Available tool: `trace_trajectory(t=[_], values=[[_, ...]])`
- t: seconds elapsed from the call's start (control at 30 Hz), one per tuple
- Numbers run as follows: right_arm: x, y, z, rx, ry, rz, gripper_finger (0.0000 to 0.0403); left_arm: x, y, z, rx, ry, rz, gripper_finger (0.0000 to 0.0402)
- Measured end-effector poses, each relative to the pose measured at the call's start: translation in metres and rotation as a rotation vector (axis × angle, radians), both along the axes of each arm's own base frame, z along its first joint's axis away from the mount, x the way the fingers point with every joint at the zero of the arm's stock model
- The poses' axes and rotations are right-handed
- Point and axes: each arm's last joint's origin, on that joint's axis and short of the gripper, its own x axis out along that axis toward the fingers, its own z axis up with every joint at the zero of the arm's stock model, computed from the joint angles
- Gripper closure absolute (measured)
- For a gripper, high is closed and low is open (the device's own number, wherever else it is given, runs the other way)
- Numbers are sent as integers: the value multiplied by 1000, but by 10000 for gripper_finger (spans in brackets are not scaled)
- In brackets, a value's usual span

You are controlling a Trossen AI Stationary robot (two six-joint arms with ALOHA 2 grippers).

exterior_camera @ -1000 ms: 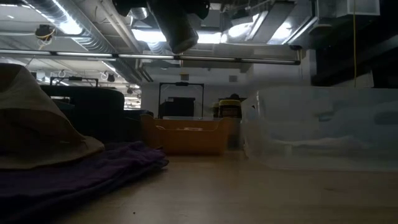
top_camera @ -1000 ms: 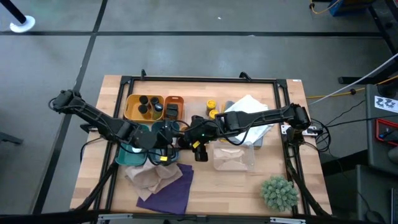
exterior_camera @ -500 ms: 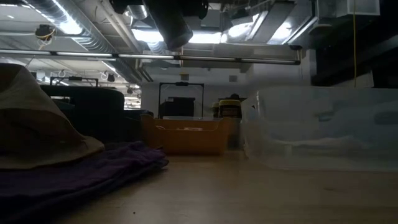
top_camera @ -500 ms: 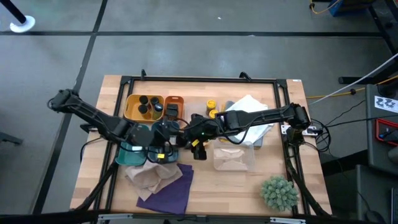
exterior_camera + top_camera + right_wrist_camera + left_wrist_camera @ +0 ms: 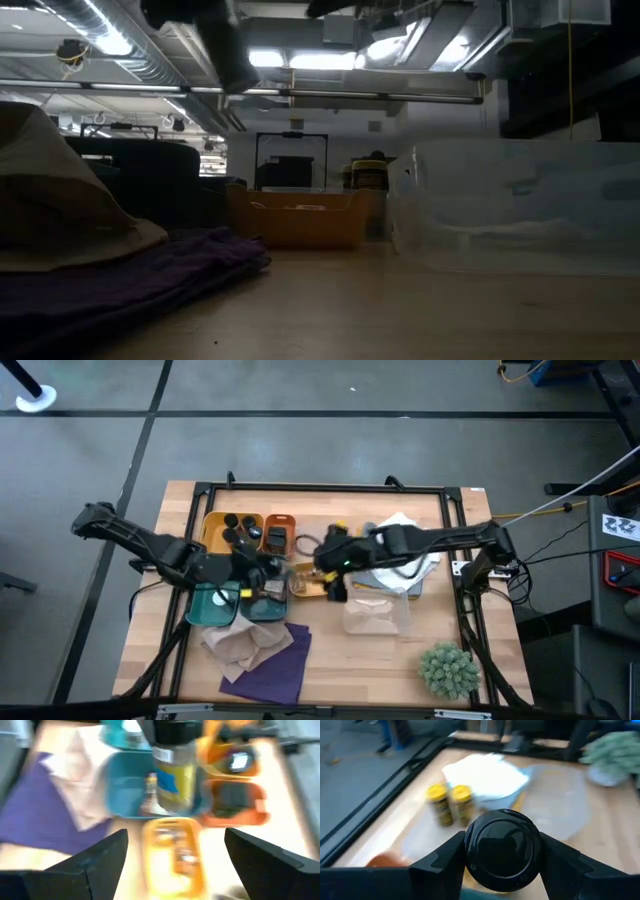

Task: Sort spices by type
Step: Put the green spice bottle on the top yellow bin

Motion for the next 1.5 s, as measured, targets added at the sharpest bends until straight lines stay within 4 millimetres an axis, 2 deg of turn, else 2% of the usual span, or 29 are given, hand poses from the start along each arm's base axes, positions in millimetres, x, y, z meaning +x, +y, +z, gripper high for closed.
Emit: trace_trajectory(t=[0.17,0.27,0.5,0.67,0.8,1.1,1.27,1.5], values=[[-31,-8,26,-115,-3,-58,70,-26,23,2,-31,55,151,210],[-42,-10,32,-132,14,-62,70,-41,36,-1,-45,103,263,209],[-47,-10,27,-140,87,-29,70,-67,55,-16,-93,283,479,209],[-56,-11,32,-144,100,-27,70,-74,58,-21,-117,343,564,205],[-74,-14,44,-141,101,-43,70,-74,58,-29,-120,354,578,204],[-111,-21,66,-158,60,-124,70,-74,58,-64,-149,367,636,202],[-124,-23,46,-145,5,-131,70,-70,58,-78,-149,331,638,202],[-139,-25,-18,-94,-147,-156,70,-67,57,-91,-169,317,629,202]])
